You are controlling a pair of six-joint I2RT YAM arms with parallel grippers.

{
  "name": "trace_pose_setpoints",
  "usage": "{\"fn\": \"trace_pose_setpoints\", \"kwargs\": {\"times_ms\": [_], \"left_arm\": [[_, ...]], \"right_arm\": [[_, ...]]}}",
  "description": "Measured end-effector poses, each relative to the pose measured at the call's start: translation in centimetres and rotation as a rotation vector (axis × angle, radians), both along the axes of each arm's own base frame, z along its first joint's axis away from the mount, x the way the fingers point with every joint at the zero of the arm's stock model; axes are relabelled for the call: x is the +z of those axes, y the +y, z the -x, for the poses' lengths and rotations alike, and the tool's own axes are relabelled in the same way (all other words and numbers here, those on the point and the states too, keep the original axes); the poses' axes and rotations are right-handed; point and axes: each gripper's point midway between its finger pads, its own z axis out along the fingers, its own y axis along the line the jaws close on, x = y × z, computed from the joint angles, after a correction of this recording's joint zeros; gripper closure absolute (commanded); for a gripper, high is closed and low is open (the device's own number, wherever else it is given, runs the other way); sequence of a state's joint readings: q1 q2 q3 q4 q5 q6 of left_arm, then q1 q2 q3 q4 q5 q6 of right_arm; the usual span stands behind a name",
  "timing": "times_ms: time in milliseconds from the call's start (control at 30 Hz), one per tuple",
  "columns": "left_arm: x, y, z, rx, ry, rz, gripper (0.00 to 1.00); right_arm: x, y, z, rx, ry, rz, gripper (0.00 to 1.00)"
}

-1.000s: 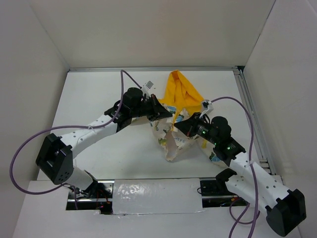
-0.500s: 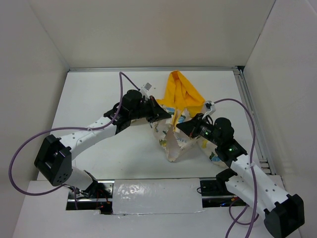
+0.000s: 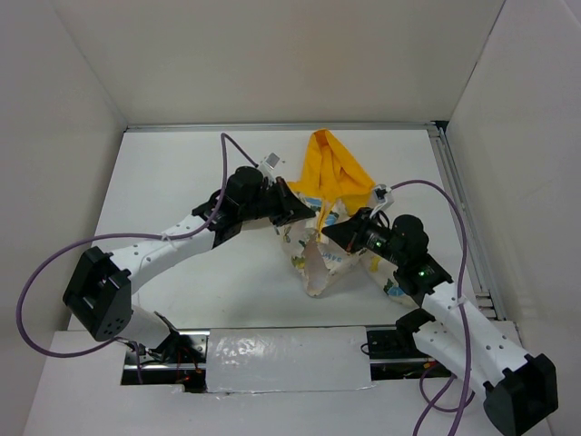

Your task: Zip up the jacket

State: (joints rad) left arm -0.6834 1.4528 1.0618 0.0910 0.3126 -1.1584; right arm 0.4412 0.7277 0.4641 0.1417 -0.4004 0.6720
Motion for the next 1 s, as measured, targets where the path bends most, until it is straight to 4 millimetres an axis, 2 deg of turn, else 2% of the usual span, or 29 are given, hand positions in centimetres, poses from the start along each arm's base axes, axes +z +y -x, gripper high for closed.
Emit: {"fn": "trace_pose_setpoints", "kwargs": {"times_ms": [200,667,1000], "left_arm": [[-0.1,-0.3,0.4,-0.008,0.001,-0.003,1.00],[-0.1,0.3,1.5,-0.005,-0.018,0.008,1.00],[-0.1,0.1,2.1,-0.035,-0.015,0.016,1.00]], "right_arm": [[-0.5,0.1,-0.3,-0.002,0.014,0.008,1.00],[0.2,-1.1,-1.4,-0.066,-0.005,-0.011,1.00],[0.4,-1.0,-1.6,-0.067,-0.003,-0.021,1.00]]}}
